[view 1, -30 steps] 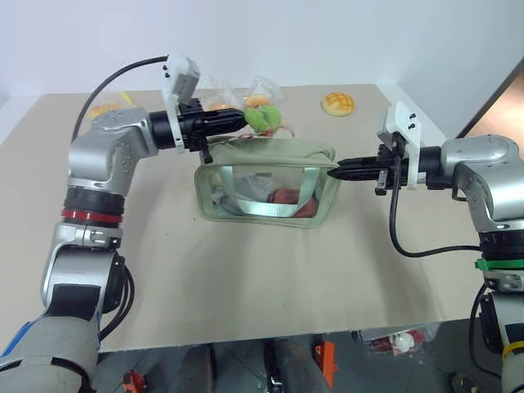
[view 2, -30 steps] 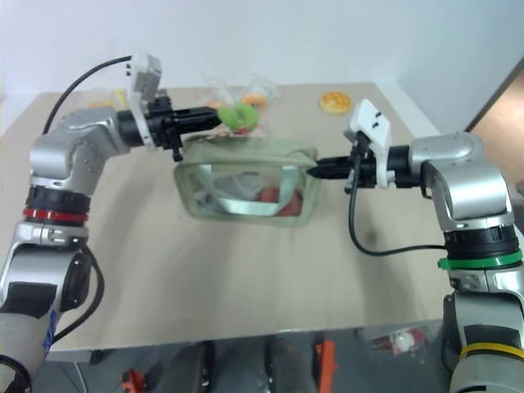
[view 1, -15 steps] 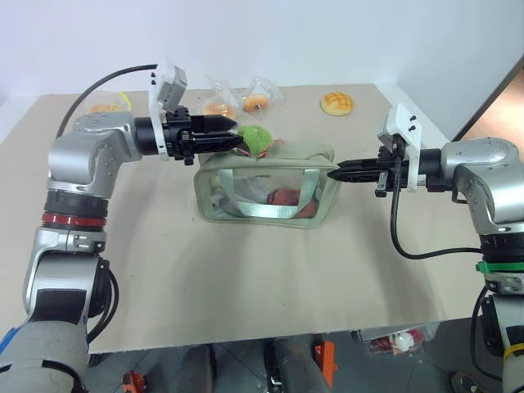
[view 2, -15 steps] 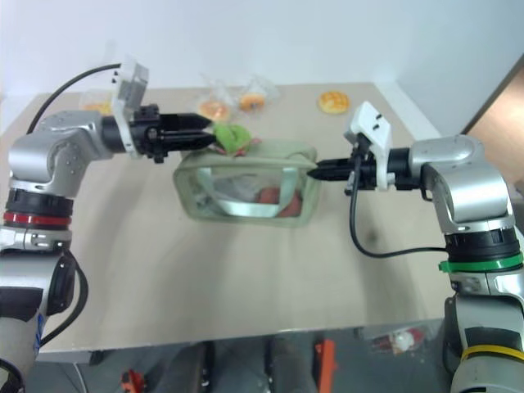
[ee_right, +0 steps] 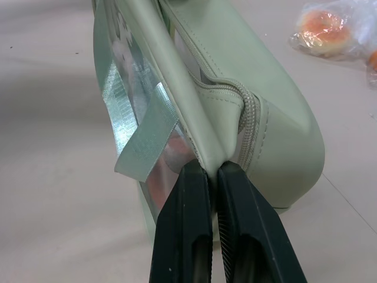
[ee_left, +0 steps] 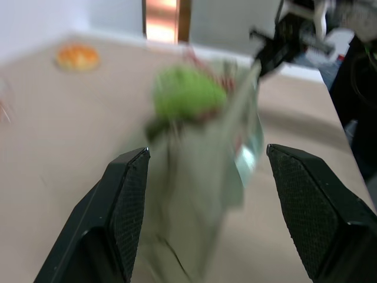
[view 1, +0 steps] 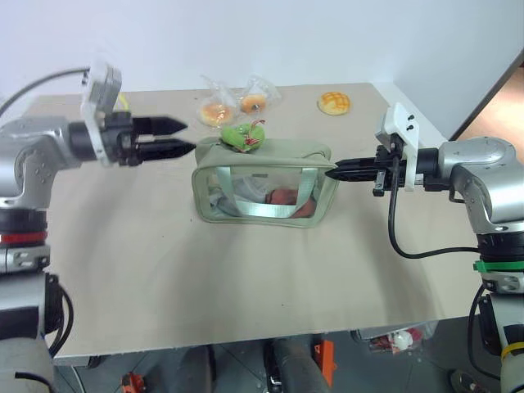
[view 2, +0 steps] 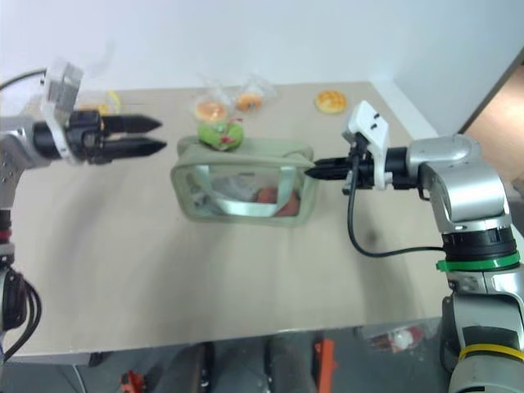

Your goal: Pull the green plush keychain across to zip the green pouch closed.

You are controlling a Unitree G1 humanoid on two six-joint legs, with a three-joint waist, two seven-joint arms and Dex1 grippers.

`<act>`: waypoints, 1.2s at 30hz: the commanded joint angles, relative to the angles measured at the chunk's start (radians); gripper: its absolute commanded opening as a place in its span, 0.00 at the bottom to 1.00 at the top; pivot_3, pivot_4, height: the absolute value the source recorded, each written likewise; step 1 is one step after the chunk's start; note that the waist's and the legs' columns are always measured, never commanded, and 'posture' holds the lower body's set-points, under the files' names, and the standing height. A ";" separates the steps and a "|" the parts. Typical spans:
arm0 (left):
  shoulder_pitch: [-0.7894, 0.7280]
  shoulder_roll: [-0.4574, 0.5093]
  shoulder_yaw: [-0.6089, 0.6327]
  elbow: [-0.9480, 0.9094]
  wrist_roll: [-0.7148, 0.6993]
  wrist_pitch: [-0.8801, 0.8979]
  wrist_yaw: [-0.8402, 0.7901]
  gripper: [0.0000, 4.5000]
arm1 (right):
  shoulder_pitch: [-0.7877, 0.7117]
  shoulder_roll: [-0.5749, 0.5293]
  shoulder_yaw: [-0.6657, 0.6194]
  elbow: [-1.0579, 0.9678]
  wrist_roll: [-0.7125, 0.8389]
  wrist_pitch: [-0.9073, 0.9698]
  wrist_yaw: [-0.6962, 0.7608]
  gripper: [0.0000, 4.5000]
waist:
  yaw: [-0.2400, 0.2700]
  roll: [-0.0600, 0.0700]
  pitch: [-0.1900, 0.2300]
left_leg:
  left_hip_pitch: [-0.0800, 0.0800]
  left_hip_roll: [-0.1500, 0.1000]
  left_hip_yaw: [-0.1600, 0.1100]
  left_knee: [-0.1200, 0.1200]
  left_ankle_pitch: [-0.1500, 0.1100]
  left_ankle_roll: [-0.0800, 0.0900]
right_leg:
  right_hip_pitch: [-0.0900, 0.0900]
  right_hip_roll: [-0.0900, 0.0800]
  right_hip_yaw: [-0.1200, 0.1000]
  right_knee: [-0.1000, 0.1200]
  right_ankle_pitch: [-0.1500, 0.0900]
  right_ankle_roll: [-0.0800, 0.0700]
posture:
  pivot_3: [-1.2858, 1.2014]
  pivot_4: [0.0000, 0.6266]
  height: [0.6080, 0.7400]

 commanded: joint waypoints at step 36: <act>0.105 -0.118 -0.043 -0.074 0.037 -0.049 0.101 0.00 | 0.050 -0.019 -0.132 -0.157 0.154 0.074 -0.017 0.23 | 0.001 0.000 0.000 | 0.000 0.000 0.000 0.000 0.000 0.000 | 0.000 0.000 0.001 0.000 0.002 0.003 | 0.52 0.24 1.00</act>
